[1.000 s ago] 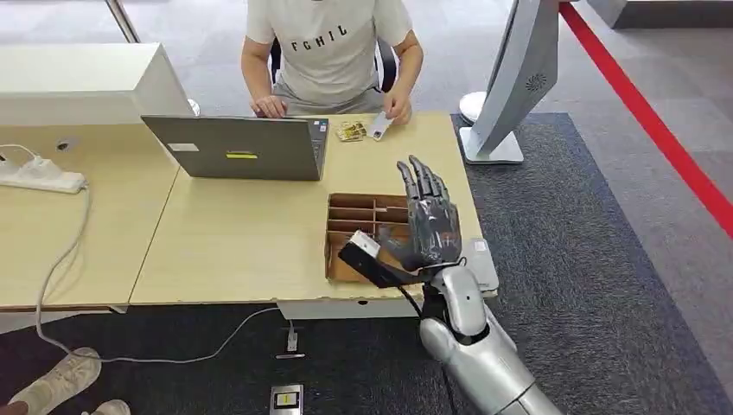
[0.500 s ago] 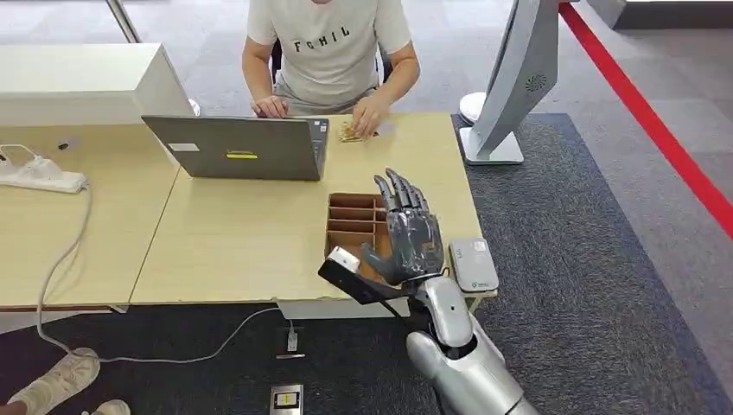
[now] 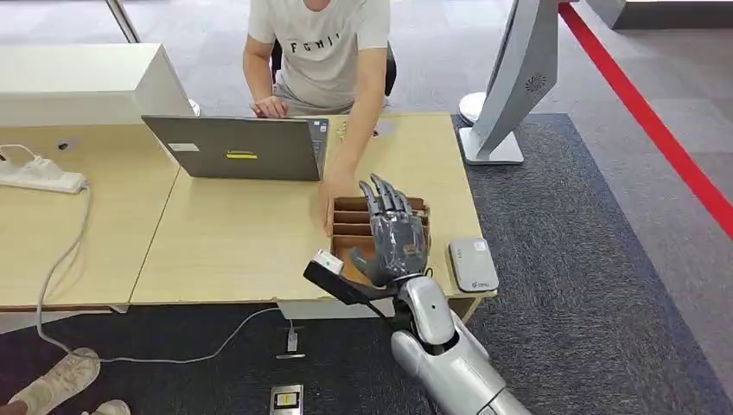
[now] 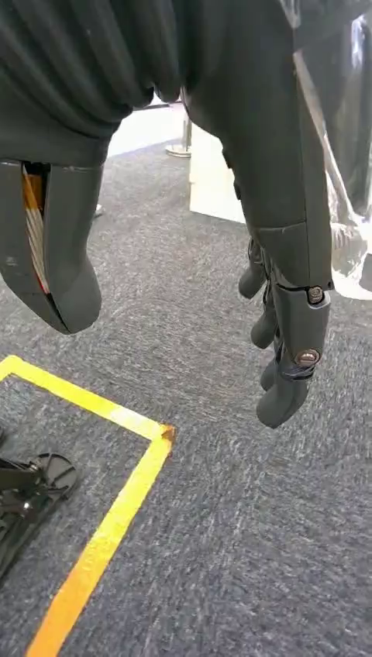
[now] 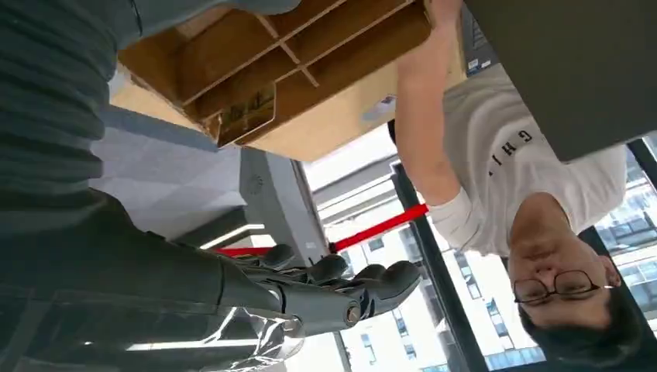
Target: Pass the card to the sensor for recognition and then transmit it.
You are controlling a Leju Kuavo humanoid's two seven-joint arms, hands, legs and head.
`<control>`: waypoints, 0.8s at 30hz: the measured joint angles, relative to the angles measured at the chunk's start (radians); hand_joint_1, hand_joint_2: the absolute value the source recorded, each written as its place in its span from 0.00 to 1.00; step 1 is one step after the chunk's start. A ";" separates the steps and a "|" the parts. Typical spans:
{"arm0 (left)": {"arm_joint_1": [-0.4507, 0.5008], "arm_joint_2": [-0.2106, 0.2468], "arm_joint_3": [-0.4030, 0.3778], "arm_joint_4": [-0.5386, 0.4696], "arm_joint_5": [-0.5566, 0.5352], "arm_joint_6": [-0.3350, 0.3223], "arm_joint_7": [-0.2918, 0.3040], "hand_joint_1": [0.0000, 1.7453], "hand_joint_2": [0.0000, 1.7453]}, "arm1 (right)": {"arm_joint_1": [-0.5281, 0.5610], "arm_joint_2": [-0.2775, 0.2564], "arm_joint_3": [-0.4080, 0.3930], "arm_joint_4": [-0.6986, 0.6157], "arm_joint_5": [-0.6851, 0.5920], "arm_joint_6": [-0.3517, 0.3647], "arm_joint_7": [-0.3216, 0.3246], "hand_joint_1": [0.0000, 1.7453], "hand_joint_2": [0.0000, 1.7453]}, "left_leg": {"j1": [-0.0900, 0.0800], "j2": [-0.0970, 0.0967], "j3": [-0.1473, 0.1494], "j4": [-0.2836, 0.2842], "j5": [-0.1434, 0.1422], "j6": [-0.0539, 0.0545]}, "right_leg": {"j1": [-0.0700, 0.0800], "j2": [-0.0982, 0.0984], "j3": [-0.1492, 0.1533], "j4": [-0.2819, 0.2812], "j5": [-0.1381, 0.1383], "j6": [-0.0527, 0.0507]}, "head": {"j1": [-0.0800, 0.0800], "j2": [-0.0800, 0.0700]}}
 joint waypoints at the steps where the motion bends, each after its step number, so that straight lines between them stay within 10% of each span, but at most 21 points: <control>1: 0.000 -0.001 0.000 0.000 0.001 0.002 0.000 0.00 1.00 | -0.005 0.000 0.001 0.008 -0.001 -0.003 0.001 0.00 1.00 | 0.000 0.000 0.000 0.000 0.000 0.000 | 0.000 0.000 0.000 0.000 0.000 0.000 | 0.000 0.000; 24: 0.000 -0.012 0.000 0.000 0.008 0.031 0.012 0.00 1.00 | -0.046 0.011 0.001 0.148 0.045 -0.037 0.025 0.00 1.00 | 0.000 0.000 0.000 0.000 0.000 0.000 | 0.000 0.000 0.000 0.000 0.000 0.000 | 0.000 0.000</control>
